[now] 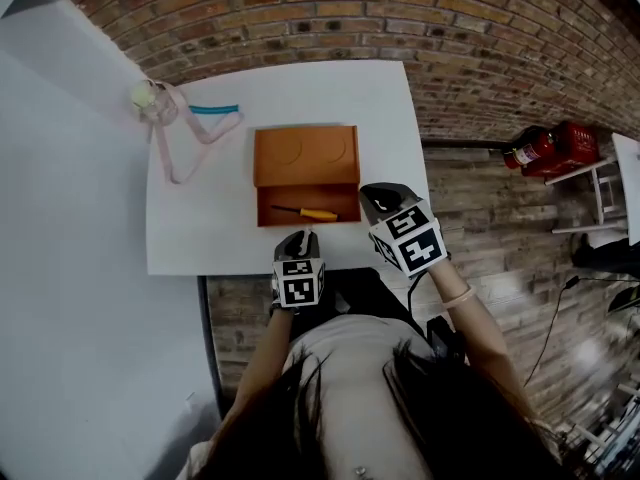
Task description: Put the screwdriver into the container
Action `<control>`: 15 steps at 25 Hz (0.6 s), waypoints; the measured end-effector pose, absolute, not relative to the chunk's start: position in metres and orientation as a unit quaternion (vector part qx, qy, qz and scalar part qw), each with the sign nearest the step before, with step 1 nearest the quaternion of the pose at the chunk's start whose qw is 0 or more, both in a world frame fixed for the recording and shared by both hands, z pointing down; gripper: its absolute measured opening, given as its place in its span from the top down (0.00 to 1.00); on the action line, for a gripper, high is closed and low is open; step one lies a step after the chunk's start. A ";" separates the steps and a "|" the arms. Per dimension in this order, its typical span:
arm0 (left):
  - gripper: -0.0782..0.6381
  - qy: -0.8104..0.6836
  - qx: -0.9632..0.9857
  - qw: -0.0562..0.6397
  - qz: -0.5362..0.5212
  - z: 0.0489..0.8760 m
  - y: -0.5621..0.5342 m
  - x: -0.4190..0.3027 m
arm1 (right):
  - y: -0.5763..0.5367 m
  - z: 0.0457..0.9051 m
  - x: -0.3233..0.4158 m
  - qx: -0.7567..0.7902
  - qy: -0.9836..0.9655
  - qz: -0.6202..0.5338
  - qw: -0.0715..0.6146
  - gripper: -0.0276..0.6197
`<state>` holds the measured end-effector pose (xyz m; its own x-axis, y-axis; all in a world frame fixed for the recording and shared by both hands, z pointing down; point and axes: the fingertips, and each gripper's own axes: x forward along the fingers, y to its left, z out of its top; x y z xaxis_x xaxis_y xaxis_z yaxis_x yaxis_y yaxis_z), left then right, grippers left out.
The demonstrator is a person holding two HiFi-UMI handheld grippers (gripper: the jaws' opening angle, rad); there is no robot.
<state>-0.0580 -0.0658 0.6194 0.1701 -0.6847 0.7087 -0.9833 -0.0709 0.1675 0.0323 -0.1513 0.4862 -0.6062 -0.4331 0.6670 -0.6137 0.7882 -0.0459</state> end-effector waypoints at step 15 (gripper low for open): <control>0.78 -0.587 0.697 0.337 0.239 0.633 -0.073 -0.053 | -0.145 0.493 0.054 0.320 -0.872 0.160 0.335 0.95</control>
<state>-0.0534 -0.0731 0.6331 0.1974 -0.6562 0.7284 -0.9784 -0.0849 0.1887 0.0537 -0.1447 0.4927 -0.5709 -0.4506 0.6862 -0.6652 0.7439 -0.0649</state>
